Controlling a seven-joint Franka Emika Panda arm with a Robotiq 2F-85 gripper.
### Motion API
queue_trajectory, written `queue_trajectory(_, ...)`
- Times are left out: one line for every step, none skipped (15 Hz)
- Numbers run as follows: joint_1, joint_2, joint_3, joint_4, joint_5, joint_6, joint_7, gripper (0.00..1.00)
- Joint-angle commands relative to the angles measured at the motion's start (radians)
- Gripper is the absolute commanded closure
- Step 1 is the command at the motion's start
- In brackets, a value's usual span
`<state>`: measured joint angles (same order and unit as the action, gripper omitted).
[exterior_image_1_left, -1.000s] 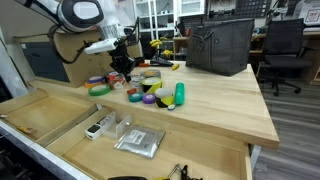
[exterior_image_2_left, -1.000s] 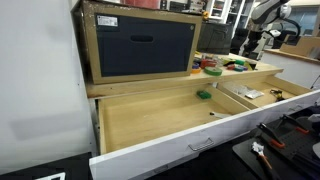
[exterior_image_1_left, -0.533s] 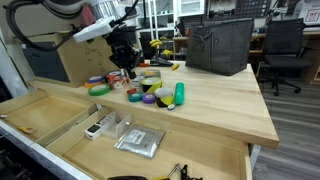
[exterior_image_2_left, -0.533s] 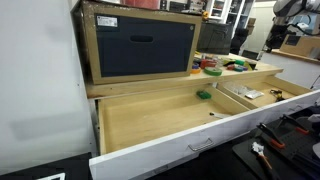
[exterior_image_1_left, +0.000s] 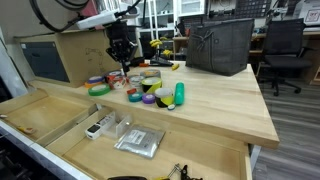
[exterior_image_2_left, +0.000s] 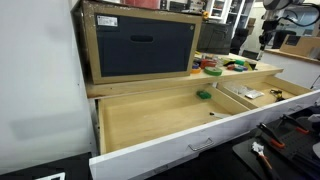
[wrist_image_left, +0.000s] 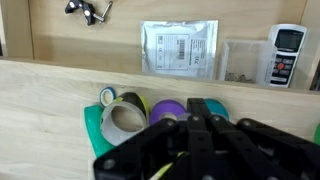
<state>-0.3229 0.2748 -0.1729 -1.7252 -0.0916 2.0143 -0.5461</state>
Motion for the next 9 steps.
queue_trajectory(0.021,0.118,0.014,0.183,-0.01,-0.127,0.002,1.0)
queue_trajectory(0.026,0.145,0.017,0.219,-0.016,-0.148,0.009,1.0)
queue_trajectory(0.03,0.174,0.022,0.255,-0.019,-0.164,0.01,1.0)
queue_trajectory(0.034,0.206,0.026,0.293,-0.023,-0.177,0.017,1.0)
queue_trajectory(0.039,0.236,0.032,0.327,-0.028,-0.189,0.021,1.0)
queue_trajectory(0.046,0.267,0.037,0.361,-0.033,-0.198,0.035,1.0)
queue_trajectory(0.054,0.301,0.044,0.398,-0.039,-0.211,0.044,1.0)
queue_trajectory(0.109,0.319,0.065,0.392,-0.054,-0.208,0.119,1.0)
queue_trajectory(0.126,0.342,0.073,0.411,-0.061,-0.215,0.146,1.0)
